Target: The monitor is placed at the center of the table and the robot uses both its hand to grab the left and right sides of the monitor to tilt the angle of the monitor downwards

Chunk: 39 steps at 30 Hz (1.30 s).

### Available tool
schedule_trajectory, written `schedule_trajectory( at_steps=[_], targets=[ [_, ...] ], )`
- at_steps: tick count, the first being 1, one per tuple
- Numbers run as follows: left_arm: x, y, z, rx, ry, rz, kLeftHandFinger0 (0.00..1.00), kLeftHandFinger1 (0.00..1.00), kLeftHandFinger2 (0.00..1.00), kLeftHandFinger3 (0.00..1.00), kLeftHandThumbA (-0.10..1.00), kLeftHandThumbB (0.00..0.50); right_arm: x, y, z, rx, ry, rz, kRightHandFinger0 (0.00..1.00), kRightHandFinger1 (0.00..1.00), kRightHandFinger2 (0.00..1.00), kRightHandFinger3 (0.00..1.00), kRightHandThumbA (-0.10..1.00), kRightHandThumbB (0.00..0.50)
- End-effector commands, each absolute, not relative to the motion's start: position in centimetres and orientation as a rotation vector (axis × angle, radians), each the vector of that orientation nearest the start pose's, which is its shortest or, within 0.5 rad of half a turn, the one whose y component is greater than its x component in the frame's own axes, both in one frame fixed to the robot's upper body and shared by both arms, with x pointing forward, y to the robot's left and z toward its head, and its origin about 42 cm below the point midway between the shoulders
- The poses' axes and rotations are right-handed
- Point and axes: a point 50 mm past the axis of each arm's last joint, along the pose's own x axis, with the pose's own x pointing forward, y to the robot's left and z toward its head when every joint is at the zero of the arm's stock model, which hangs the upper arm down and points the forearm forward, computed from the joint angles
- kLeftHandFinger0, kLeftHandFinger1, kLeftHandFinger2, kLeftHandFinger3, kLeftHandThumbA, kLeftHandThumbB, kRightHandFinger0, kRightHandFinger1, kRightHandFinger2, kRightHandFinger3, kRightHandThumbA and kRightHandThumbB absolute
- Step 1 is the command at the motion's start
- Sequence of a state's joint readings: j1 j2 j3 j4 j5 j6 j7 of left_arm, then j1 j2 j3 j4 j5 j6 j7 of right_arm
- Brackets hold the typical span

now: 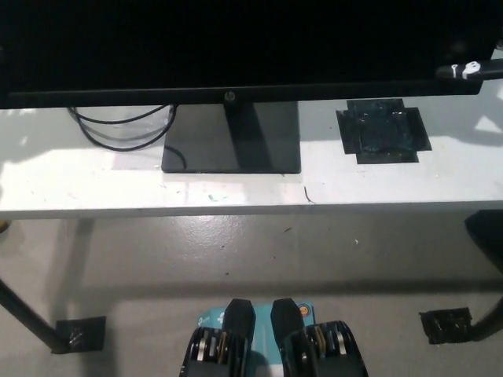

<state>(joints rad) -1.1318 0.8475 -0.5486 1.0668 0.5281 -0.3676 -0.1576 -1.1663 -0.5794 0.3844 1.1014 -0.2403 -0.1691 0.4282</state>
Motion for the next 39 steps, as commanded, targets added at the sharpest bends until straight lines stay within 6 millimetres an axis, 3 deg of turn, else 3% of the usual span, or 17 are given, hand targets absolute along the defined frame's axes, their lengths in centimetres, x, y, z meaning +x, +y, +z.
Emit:
schedule_trajectory(
  at_steps=[1, 3, 4, 7, 16, 20, 26, 29, 32, 34, 36, 39],
  targets=[
    [54.5, 43.4, 45.1, 1.924, -0.253, -0.067, 1.0, 1.0, 1.0, 1.0, 0.87, 0.417, 59.3, -28.8, 43.8, -1.403, -0.341, 0.136, 1.0, 1.0, 1.0, 1.0, 0.45, 0.5],
    [54.8, 42.9, 45.3, 1.953, -0.256, -0.067, 1.0, 1.0, 1.0, 1.0, 0.84, 0.4, 59.4, -28.4, 43.7, -1.436, -0.351, 0.117, 1.0, 1.0, 1.0, 1.0, 0.45, 0.5],
    [55.6, 41.6, 45.6, 2.023, -0.268, -0.064, 1.0, 1.0, 1.0, 1.0, 0.84, 0.407, 59.7, -27.6, 43.4, -1.5, -0.367, 0.081, 1.0, 1.0, 1.0, 1.0, 0.44, 0.5],
    [56.3, 40.5, 46.0, 2.081, -0.247, -0.048, 1.0, 1.0, 1.0, 1.0, 0.87, 0.42, 59.9, -26.6, 43.0, -1.519, -0.391, 0.062, 1.0, 1.0, 1.0, 1.0, 0.47, 0.5],
    [57.2, 38.9, 47.1, 2.203, -0.281, 0.016, 1.0, 1.0, 1.0, 1.0, 0.93, 0.436, 60.1, -24.9, 43.8, -1.596, -0.473, 0.016, 1.0, 1.0, 1.0, 1.0, 0.51, 0.5],
    [57.5, 38.3, 47.7, 2.224, -0.295, 0.073, 1.0, 1.0, 1.0, 1.0, 0.9, 0.448, 60.1, -24.5, 44.1, -1.64, -0.535, -0.045, 1.0, 1.0, 1.0, 1.0, 0.53, 0.5],
    [57.8, 37.6, 48.2, 2.204, -0.297, 0.109, 1.0, 1.0, 1.0, 1.0, 0.94, 0.422, 60.0, -23.9, 43.5, -1.642, -0.588, -0.087, 1.0, 1.0, 1.0, 1.0, 0.53, 0.5],
    [57.7, 38.0, 47.7, 2.187, -0.304, 0.112, 1.0, 1.0, 1.0, 1.0, 0.91, 0.407, 59.9, -24.0, 42.5, -1.606, -0.599, -0.083, 1.0, 1.0, 1.0, 1.0, 0.59, 0.5],
    [57.4, 39.1, 46.7, 2.136, -0.276, 0.11, 1.0, 1.0, 1.0, 1.0, 0.9, 0.395, 59.7, -24.5, 41.1, -1.522, -0.579, -0.045, 1.0, 1.0, 1.0, 1.0, 0.56, 0.5],
    [57.1, 40.3, 45.4, 2.073, -0.21, 0.101, 1.0, 1.0, 1.0, 1.0, 0.92, 0.374, 59.3, -25.1, 39.4, -1.455, -0.584, -0.012, 1.0, 1.0, 1.0, 1.0, 0.55, 0.5],
    [56.7, 41.5, 43.9, 1.968, -0.179, 0.091, 1.0, 1.0, 1.0, 1.0, 0.86, 0.371, 58.8, -26.0, 37.6, -1.367, -0.572, 0.039, 1.0, 1.0, 1.0, 1.0, 0.59, 0.5],
    [56.0, 43.0, 41.9, 1.945, -0.141, 0.086, 1.0, 1.0, 1.0, 1.0, 0.96, 0.382, 57.8, -27.4, 35.5, -1.318, -0.598, 0.06, 1.0, 1.0, 1.0, 1.0, 0.59, 0.5]
  ],
)
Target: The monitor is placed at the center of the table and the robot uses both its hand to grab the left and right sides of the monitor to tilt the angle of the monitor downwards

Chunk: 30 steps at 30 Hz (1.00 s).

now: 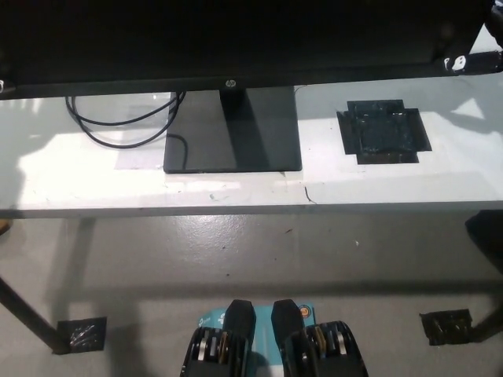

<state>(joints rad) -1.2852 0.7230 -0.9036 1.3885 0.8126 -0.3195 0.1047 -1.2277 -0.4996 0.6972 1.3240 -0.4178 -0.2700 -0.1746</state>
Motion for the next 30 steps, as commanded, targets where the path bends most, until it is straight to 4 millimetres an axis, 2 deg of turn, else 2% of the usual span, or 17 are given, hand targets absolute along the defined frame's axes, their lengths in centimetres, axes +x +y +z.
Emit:
schedule_trajectory(
  at_steps=[1, 3, 5, 6, 10, 13, 14, 15, 16, 19, 20, 22, 24, 25, 27, 28, 30],
  targets=[
    [55.2, 43.9, 40.2, 1.878, -0.194, 0.078, 1.0, 1.0, 1.0, 1.0, 0.94, 0.379, 56.8, -28.5, 34.2, -1.278, -0.598, 0.073, 1.0, 1.0, 1.0, 1.0, 0.57, 0.5],
    [54.1, 44.7, 38.4, 1.768, -0.254, 0.064, 1.0, 1.0, 1.0, 1.0, 0.92, 0.384, 55.4, -30.0, 32.8, -1.208, -0.611, 0.089, 1.0, 1.0, 1.0, 1.0, 0.55, 0.5],
    [52.7, 45.4, 36.6, 1.642, -0.297, 0.027, 1.0, 1.0, 1.0, 1.0, 0.95, 0.388, 53.6, -31.7, 31.6, -1.151, -0.589, 0.115, 1.0, 1.0, 1.0, 1.0, 0.64, 0.5],
    [51.6, 45.4, 35.7, 1.564, -0.32, 0.012, 1.0, 1.0, 1.0, 1.0, 0.96, 0.394, 52.4, -32.6, 31.1, -1.086, -0.569, 0.13, 1.0, 1.0, 1.0, 1.0, 0.68, 0.5],
    [47.3, 45.0, 32.7, 1.329, -0.352, -0.011, 1.0, 1.0, 1.0, 1.0, 0.95, 0.381, 48.5, -35.8, 29.0, -0.919, -0.513, 0.149, 1.0, 1.0, 1.0, 1.0, 0.69, 0.5],
    [47.0, 44.9, 32.7, 1.319, -0.349, -0.009, 1.0, 1.0, 1.0, 1.0, 0.95, 0.38, 48.3, -35.9, 29.0, -0.912, -0.509, 0.148, 1.0, 1.0, 1.0, 1.0, 0.69, 0.5],
    [42.7, 45.0, 29.3, 1.094, -0.399, 0.007, 1.0, 1.0, 1.0, 1.0, 0.86, 0.335, 44.9, -38.2, 26.9, -0.847, -0.469, 0.125, 1.0, 1.0, 1.0, 1.0, 0.79, 0.5],
    [41.1, 45.1, 28.3, 1.015, -0.415, 0.017, 1.0, 1.0, 1.0, 1.0, 0.82, 0.323, 43.6, -38.7, 26.3, -0.813, -0.458, 0.105, 1.0, 1.0, 1.0, 1.0, 0.8, 0.5],
    [40.3, 45.3, 28.0, 0.984, -0.409, 0.02, 1.0, 1.0, 1.0, 1.0, 0.82, 0.322, 43.1, -38.8, 25.9, -0.791, -0.457, 0.092, 1.0, 1.0, 1.0, 1.0, 0.8, 0.5],
    [40.1, 45.2, 28.1, 0.978, -0.403, 0.023, 1.0, 1.0, 1.0, 1.0, 0.82, 0.322, 42.9, -38.8, 25.9, -0.787, -0.453, 0.09, 1.0, 1.0, 1.0, 1.0, 0.8, 0.5],
    [37.1, 45.6, 25.2, 0.901, -0.405, 0.059, 1.0, 1.0, 1.0, 1.0, 0.91, 0.342, 39.6, -40.2, 24.5, -0.719, -0.506, 0.01, 1.0, 1.0, 1.0, 1.0, 0.87, 0.5],
    [35.7, 45.8, 24.0, 0.846, -0.384, 0.078, 1.0, 1.0, 1.0, 1.0, 0.93, 0.361, 38.2, -40.7, 24.1, -0.686, -0.514, -0.02, 1.0, 1.0, 1.0, 1.0, 0.89, 0.5],
    [35.5, 45.7, 24.0, 0.842, -0.381, 0.08, 1.0, 1.0, 1.0, 1.0, 0.93, 0.361, 38.1, -40.7, 24.1, -0.684, -0.511, -0.021, 1.0, 1.0, 1.0, 1.0, 0.89, 0.5],
    [33.4, 45.7, 22.8, 0.799, -0.386, 0.096, 1.0, 1.0, 1.0, 1.0, 0.95, 0.382, 36.6, -40.7, 23.5, -0.656, -0.561, -0.063, 1.0, 1.0, 1.0, 1.0, 0.88, 0.5],
    [33.1, 45.7, 22.7, 0.791, -0.384, 0.099, 1.0, 1.0, 1.0, 1.0, 0.96, 0.383, 36.3, -40.6, 23.5, -0.651, -0.565, -0.068, 1.0, 1.0, 1.0, 1.0, 0.88, 0.5],
    [30.8, 43.6, 22.3, 0.762, -0.43, 0.064, 1.0, 1.0, 1.0, 1.0, 1.0, 0.382, 34.7, -39.1, 23.1, -0.583, -0.641, -0.091, 1.0, 1.0, 1.0, 1.0, 0.93, 0.498],
    [30.7, 43.6, 22.4, 0.758, -0.427, 0.065, 1.0, 1.0, 1.0, 1.0, 1.0, 0.382, 34.6, -39.1, 23.2, -0.58, -0.642, -0.092, 1.0, 1.0, 1.0, 1.0, 0.93, 0.5]
  ],
)
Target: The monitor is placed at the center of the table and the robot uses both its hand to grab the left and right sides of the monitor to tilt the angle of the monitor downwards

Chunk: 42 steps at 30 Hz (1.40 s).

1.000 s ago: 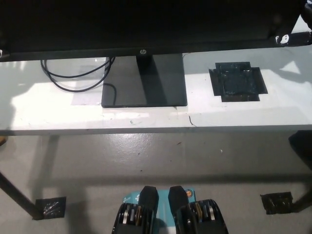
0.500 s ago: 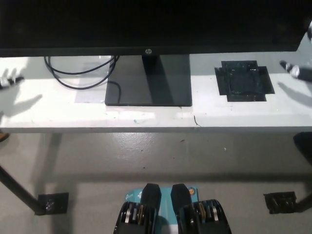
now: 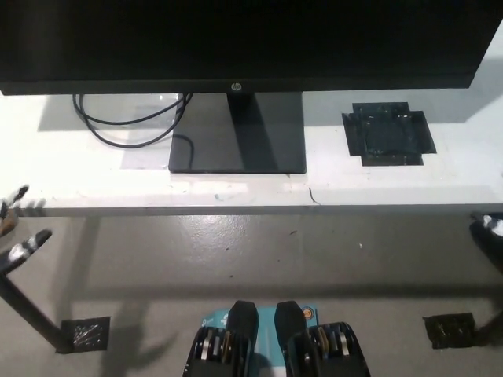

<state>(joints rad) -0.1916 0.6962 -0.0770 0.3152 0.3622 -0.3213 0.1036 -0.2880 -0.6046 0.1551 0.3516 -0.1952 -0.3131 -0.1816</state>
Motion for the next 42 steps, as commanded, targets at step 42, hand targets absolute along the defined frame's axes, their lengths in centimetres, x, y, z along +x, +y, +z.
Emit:
schedule_trajectory(
  at_steps=[42],
  targets=[
    [29.8, 26.6, 5.8, 0.453, -0.21, -0.234, 1.0, 1.0, 1.0, 1.0, 1.0, 0.38, 31.8, -17.7, 4.3, -0.219, -0.186, 0.127, 1.0, 1.0, 1.0, 1.0, 1.0, 0.42]
  ],
)
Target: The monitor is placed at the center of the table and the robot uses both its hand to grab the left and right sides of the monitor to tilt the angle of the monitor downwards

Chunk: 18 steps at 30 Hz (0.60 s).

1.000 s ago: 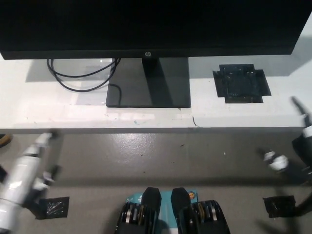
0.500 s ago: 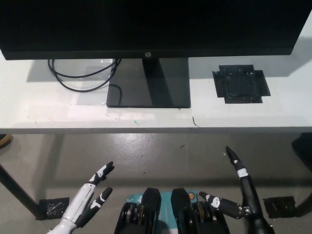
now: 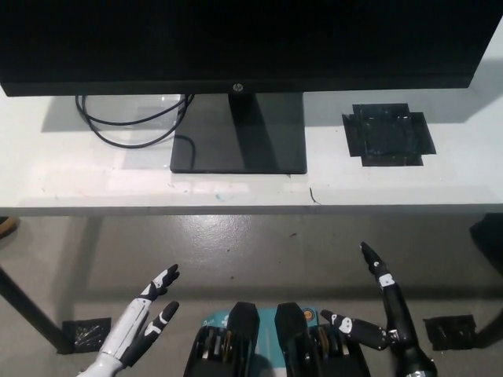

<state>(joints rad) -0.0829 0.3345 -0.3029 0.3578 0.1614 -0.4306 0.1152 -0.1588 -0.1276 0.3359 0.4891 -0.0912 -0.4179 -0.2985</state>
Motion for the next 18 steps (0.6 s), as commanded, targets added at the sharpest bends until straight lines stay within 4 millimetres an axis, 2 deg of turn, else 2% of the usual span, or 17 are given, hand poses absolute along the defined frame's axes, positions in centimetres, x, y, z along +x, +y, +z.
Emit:
schedule_trajectory(
  at_steps=[1, 9, 13, 18],
  targets=[
    [29.84, 26.54, 5.89, 0.452, -0.212, -0.236, 1.0, 1.0, 1.0, 1.0, 1.0, 0.383, 31.75, -17.68, 4.29, -0.22, -0.186, 0.129, 1.0, 1.0, 1.0, 1.0, 1.0, 0.418],
    [29.36, 26.61, 5.73, 0.454, -0.208, -0.233, 1.0, 1.0, 1.0, 1.0, 1.0, 0.387, 31.34, -17.48, 4.13, -0.235, -0.188, 0.146, 1.0, 1.0, 1.0, 1.0, 1.0, 0.414],
    [29.15, 26.65, 5.62, 0.449, -0.203, -0.236, 1.0, 1.0, 1.0, 1.0, 1.0, 0.369, 31.27, -17.36, 4.08, -0.24, -0.189, 0.149, 1.0, 1.0, 1.0, 1.0, 1.0, 0.421],
    [29.14, 26.63, 5.57, 0.46, -0.204, -0.237, 1.0, 1.0, 1.0, 1.0, 1.0, 0.373, 31.21, -17.23, 4.19, -0.249, -0.197, 0.159, 1.0, 1.0, 1.0, 1.0, 1.0, 0.402]
  ],
)
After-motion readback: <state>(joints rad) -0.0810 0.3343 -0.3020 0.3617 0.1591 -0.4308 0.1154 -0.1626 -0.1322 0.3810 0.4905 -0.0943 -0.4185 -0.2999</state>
